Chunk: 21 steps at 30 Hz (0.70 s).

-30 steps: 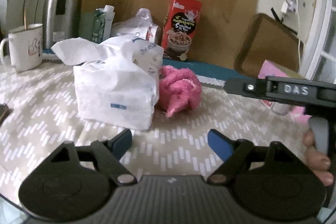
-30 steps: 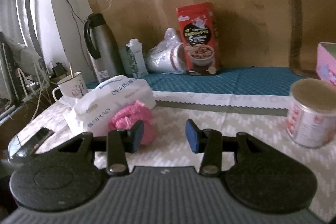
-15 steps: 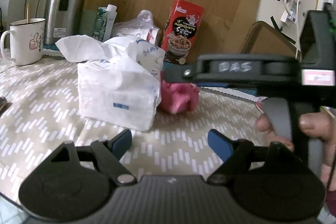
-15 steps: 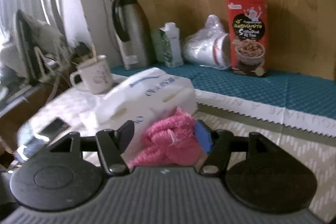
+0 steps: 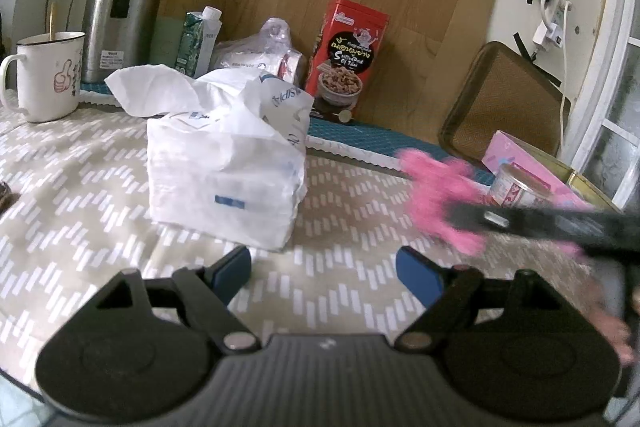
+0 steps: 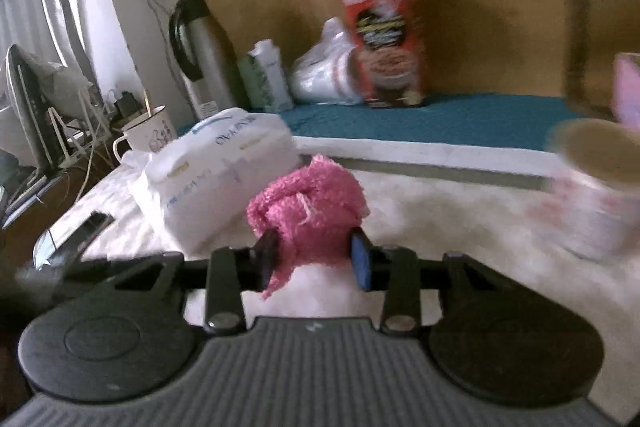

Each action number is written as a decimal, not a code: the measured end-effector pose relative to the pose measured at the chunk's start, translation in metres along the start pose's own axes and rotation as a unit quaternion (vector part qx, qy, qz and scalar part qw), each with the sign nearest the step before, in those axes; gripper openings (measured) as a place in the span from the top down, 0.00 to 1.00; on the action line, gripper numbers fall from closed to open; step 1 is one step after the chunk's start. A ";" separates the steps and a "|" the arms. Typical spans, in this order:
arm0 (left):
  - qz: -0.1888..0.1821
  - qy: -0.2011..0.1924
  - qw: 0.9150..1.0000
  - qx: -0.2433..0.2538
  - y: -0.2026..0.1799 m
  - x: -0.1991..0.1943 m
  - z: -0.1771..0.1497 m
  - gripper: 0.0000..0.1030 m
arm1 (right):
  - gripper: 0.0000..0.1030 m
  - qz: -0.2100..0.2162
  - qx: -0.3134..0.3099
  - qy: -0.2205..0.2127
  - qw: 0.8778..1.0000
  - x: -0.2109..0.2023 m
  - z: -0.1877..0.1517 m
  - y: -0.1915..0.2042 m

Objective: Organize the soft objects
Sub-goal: 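Move the right gripper to the pink fluffy cloth and grasp it, then carry the pink cloth into the pink tin and release it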

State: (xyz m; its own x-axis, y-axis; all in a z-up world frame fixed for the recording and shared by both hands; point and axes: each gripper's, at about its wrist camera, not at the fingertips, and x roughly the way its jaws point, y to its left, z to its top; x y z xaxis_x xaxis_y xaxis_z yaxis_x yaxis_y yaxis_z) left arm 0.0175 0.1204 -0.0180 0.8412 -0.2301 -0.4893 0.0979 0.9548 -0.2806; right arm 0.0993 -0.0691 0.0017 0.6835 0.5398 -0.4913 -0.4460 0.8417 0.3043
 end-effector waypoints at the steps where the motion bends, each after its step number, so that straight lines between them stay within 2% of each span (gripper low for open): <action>1: 0.001 0.001 1.000 0.001 -0.001 0.000 0.000 0.18 | 0.60 -0.007 -0.001 -0.005 1.000 -0.014 -0.005 -0.004; 6: 0.008 0.017 0.999 0.031 -0.017 0.006 0.004 0.16 | 0.59 -0.057 0.016 -0.019 0.998 -0.081 -0.039 -0.026; 7: -0.005 0.019 0.999 0.035 -0.024 0.006 0.006 0.16 | 0.58 -0.070 0.022 -0.022 0.997 -0.097 -0.048 -0.031; 10: -0.083 0.035 0.995 0.038 -0.059 0.012 0.015 0.16 | 0.57 -0.103 0.032 -0.026 0.994 -0.126 -0.066 -0.038; 12: -0.125 0.052 0.989 0.056 -0.090 0.019 0.019 0.16 | 0.55 -0.127 0.023 -0.029 0.991 -0.138 -0.074 -0.039; 16: -0.189 0.109 0.970 0.105 -0.159 0.039 0.016 0.15 | 0.47 -0.166 0.001 -0.044 0.985 -0.148 -0.084 -0.037; 18: -0.207 0.135 0.962 0.115 -0.182 0.048 0.013 0.15 | 0.45 -0.172 0.004 -0.050 0.984 -0.149 -0.088 -0.042; 21: -0.220 0.161 0.954 0.122 -0.207 0.058 0.008 0.18 | 0.44 -0.167 -0.001 -0.052 0.985 -0.147 -0.094 -0.044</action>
State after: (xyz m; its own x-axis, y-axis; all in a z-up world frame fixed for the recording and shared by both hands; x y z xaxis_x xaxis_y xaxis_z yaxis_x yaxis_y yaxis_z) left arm 0.0507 -0.0895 0.0185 0.4870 -0.6272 -0.6078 0.5576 0.7589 -0.3363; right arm -0.0357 -0.1865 -0.0159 0.8478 0.2310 -0.4774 -0.1870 0.9726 0.1384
